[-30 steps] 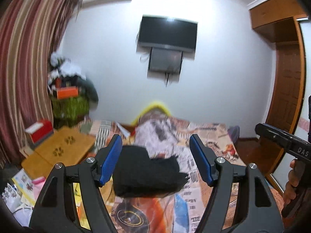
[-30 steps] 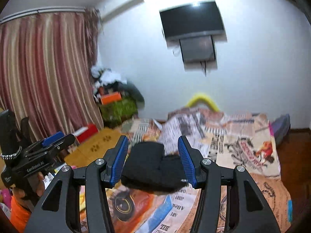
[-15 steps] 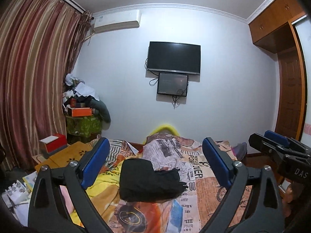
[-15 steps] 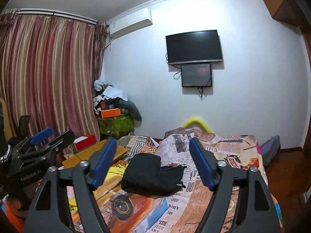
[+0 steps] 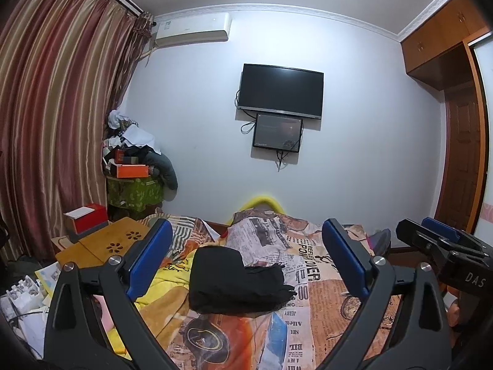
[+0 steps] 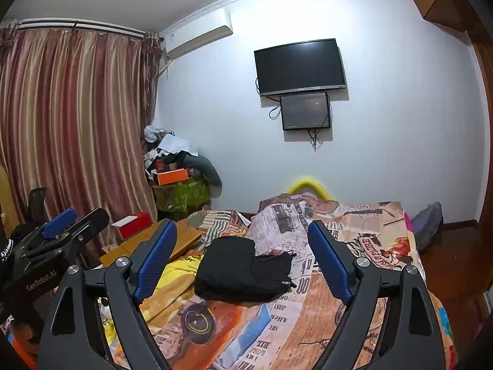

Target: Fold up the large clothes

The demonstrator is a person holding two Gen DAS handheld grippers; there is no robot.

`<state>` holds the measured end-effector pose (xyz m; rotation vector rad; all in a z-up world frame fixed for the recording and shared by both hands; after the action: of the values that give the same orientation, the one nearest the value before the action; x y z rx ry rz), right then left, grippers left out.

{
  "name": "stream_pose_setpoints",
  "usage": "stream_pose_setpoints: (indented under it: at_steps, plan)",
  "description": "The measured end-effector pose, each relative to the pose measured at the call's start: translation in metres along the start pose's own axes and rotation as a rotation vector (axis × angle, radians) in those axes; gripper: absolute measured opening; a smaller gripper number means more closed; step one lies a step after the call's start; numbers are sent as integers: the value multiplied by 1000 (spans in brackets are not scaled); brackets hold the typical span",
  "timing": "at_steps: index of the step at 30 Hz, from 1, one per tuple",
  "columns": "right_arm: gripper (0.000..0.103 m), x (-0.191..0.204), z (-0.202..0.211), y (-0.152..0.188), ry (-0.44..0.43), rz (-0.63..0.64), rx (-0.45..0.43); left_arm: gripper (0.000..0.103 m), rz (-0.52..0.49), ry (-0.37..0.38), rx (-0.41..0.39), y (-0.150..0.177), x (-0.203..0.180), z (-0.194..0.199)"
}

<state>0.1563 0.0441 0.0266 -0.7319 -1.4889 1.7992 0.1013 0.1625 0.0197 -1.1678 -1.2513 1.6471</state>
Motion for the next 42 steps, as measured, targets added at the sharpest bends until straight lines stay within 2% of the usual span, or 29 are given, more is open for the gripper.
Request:
stream_pose_setpoints:
  at_steps: [18,28,42]
  plan:
    - [85,2,7,2,7,7,13,98,6,-11,30,10,2,-6]
    - [85,0,8,1,19,2,17,98,-28,22,49,13,-7,-7]
    - [85,-1,11,-1,46,2,13,98,-17,29,62,13,-10,-10]
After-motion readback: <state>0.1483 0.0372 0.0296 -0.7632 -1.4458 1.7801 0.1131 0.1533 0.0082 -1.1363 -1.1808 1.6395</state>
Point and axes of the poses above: each gripper's, at about its wrist camera, not at the fingertips, and z roughly against the way its jaws point, x to its left, y to its underside, the point moved 8 cm from there along -z, roughly the way its jaws point, and after that the axes turned 6 degrees about z, right-handed, at the moved point
